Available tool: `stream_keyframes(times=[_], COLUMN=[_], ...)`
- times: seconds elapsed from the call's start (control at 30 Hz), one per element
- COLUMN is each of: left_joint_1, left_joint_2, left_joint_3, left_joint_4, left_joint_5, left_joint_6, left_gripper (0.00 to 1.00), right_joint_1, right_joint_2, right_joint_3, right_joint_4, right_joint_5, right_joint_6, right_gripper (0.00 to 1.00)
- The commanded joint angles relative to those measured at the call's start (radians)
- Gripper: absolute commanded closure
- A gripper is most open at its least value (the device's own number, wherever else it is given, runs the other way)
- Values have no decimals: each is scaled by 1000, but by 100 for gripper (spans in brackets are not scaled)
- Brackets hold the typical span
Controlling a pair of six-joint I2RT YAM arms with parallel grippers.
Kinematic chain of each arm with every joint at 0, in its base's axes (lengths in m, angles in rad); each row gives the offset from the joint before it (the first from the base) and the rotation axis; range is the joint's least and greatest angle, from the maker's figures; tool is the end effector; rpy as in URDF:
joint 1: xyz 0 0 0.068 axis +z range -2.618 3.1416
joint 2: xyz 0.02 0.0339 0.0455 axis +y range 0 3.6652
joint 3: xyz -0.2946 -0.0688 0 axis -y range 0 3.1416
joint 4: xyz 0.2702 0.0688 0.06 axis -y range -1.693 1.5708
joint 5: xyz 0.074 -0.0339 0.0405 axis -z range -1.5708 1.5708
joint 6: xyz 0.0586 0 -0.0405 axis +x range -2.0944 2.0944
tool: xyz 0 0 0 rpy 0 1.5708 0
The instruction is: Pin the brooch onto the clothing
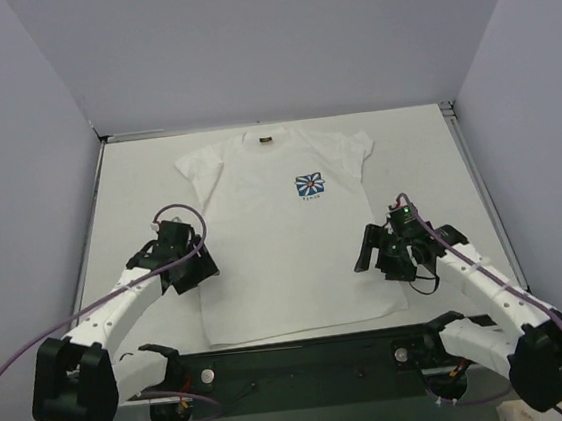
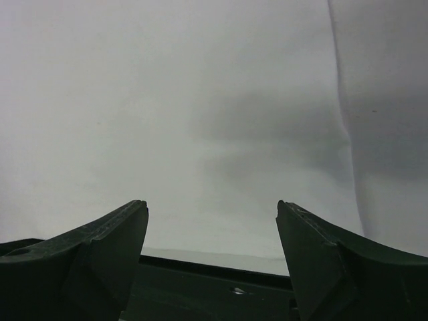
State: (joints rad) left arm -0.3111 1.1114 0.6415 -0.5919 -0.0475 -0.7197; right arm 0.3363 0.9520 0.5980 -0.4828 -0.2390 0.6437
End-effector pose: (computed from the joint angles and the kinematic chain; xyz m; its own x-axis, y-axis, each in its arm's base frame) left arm 0.2122 -0.0653 0.1930 -0.8122 -0.4305 -0.3938 -0.3346 0.8966 -0.2900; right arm 0.1947 0.0827 0.2189 -0.8429 0.3230 -0.4303 0.0445 0.8388 0.5426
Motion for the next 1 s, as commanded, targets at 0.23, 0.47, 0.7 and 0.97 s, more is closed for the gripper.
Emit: stream_keyframes(times=[0.23,0.47,0.7,0.97], left_joint_1=[12,44,81,78], left_joint_2=[249,312,337,223], left_joint_3=[63,63,93,282], left_joint_4=[214,216,184,142], left_joint_5=[18,15,47,-9], left_joint_6=[83,123,144,169], left_gripper=[38,38,32,22], right_joint_1=[112,132,148,118], right_joint_2=[229,208,203,224], right_joint_3=[-32,-93,-122,184], right_joint_4=[90,79,79,85], right_joint_5=[70,61,40,147], right_joint_6=[39,85,96,-33], right_gripper=[22,23,22,18])
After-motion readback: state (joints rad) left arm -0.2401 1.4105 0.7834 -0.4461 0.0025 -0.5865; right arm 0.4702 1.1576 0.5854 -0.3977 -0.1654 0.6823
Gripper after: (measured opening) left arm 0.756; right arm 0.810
